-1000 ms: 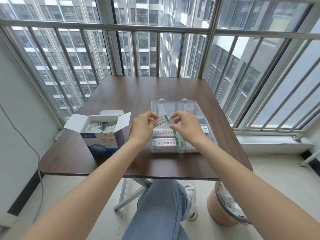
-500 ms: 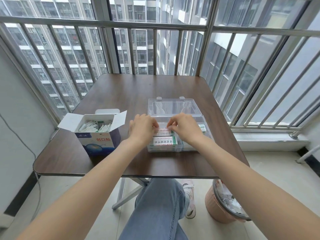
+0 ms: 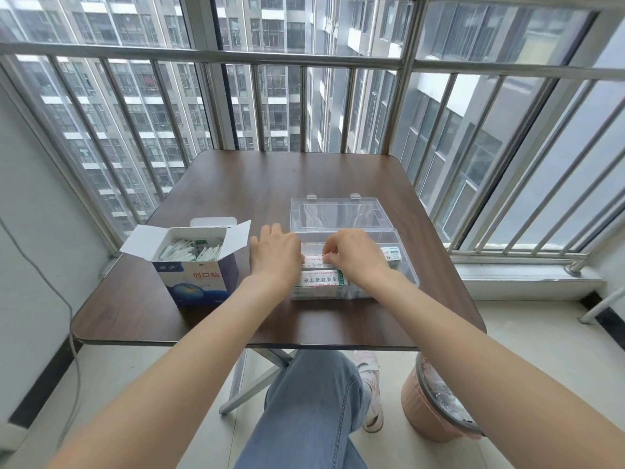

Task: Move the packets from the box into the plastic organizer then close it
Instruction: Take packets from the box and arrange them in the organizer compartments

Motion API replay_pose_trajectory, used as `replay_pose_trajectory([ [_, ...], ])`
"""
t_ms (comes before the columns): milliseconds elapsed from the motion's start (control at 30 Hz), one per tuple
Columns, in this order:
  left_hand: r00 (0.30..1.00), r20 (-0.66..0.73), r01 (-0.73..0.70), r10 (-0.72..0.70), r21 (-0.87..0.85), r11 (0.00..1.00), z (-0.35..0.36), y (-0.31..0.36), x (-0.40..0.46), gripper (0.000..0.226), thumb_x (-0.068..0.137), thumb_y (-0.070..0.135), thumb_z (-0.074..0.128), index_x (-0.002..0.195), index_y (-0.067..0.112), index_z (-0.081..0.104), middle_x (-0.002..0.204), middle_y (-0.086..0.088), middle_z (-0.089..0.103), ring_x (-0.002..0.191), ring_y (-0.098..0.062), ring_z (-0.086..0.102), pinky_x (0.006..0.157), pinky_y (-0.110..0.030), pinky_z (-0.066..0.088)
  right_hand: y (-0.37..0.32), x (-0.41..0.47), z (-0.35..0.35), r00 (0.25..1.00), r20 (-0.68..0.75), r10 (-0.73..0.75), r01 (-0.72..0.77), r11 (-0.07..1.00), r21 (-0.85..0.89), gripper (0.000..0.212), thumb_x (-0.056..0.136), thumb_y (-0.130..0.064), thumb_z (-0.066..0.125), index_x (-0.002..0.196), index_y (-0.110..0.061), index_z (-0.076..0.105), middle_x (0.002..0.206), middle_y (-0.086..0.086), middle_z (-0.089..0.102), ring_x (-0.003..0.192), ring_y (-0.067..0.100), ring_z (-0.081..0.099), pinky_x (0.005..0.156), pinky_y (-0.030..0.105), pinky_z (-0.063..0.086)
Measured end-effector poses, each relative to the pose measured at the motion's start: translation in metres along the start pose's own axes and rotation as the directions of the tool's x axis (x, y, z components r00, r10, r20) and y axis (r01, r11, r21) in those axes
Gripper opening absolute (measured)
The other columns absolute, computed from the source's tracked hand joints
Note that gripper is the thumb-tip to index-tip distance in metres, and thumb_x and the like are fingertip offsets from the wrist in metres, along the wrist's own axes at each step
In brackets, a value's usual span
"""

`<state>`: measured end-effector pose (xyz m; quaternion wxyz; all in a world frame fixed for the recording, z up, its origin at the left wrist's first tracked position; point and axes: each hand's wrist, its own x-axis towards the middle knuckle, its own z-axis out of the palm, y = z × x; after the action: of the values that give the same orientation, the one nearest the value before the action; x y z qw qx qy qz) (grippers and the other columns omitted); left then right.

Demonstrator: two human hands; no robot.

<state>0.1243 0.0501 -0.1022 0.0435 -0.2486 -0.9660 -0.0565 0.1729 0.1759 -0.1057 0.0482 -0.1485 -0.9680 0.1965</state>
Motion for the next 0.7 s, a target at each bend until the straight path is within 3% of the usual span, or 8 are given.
replay_pose_trajectory([
  [267, 1.000, -0.018, -0.017, 0.015, -0.085, 0.996, -0.009, 0.003, -0.013, 0.029, 0.096, 0.020, 0.043, 0.121, 0.011, 0.053, 0.122, -0.013, 0.044, 0.117, -0.030, 0.038, 0.093, -0.038, 0.035, -0.001, 0.000, -0.005, 0.997, 0.067, 0.033, -0.033, 0.999, 0.007, 0.015, 0.090, -0.021, 0.060, 0.093, -0.010, 0.071, 0.098, 0.011, 0.070, 0.093, 0.027, 0.064, 0.084, 0.040, 0.052],
  [400, 0.996, 0.008, -0.083, 0.087, -0.217, 0.973, -0.017, 0.003, -0.025, 0.031, 0.095, 0.020, 0.045, 0.124, 0.011, 0.050, 0.122, -0.013, 0.044, 0.116, -0.030, 0.041, 0.091, -0.039, 0.038, -0.004, -0.010, -0.015, 1.000, -0.009, 0.023, -0.022, 0.997, 0.078, 0.020, 0.093, -0.022, 0.055, 0.104, -0.011, 0.067, 0.110, 0.009, 0.065, 0.106, 0.025, 0.058, 0.091, 0.037, 0.046],
  [500, 0.981, 0.011, -0.177, 0.194, -0.366, 0.914, -0.027, 0.002, -0.035, 0.028, 0.094, 0.020, 0.048, 0.121, 0.013, 0.054, 0.119, -0.008, 0.052, 0.110, -0.025, 0.050, 0.090, -0.033, 0.040, -0.009, -0.023, -0.027, 0.997, -0.082, -0.009, 0.019, 0.992, 0.128, 0.023, 0.094, -0.017, 0.051, 0.108, -0.008, 0.067, 0.112, 0.009, 0.066, 0.107, 0.023, 0.057, 0.089, 0.030, 0.041],
  [600, 0.952, -0.150, -0.305, 0.266, -0.459, 0.834, -0.046, -0.003, -0.047, 0.022, 0.093, 0.013, 0.049, 0.111, 0.010, 0.061, 0.105, -0.004, 0.060, 0.089, -0.016, 0.054, 0.080, -0.022, 0.039, -0.019, -0.034, -0.039, 0.983, -0.172, -0.063, 0.091, 0.983, 0.160, 0.025, 0.094, -0.012, 0.049, 0.109, -0.009, 0.068, 0.109, 0.004, 0.068, 0.102, 0.018, 0.059, 0.084, 0.023, 0.039],
  [700, 0.920, -0.357, -0.325, 0.161, -0.465, 0.823, -0.064, -0.029, -0.054, 0.021, 0.089, 0.004, 0.049, 0.105, 0.009, 0.063, 0.098, -0.003, 0.059, 0.086, -0.017, 0.055, 0.082, -0.029, 0.045, -0.041, -0.044, -0.047, 0.953, -0.246, -0.175, 0.216, 0.965, 0.147, 0.024, 0.093, -0.011, 0.050, 0.111, -0.011, 0.068, 0.103, 0.001, 0.065, 0.098, 0.016, 0.058, 0.074, 0.014, 0.030],
])
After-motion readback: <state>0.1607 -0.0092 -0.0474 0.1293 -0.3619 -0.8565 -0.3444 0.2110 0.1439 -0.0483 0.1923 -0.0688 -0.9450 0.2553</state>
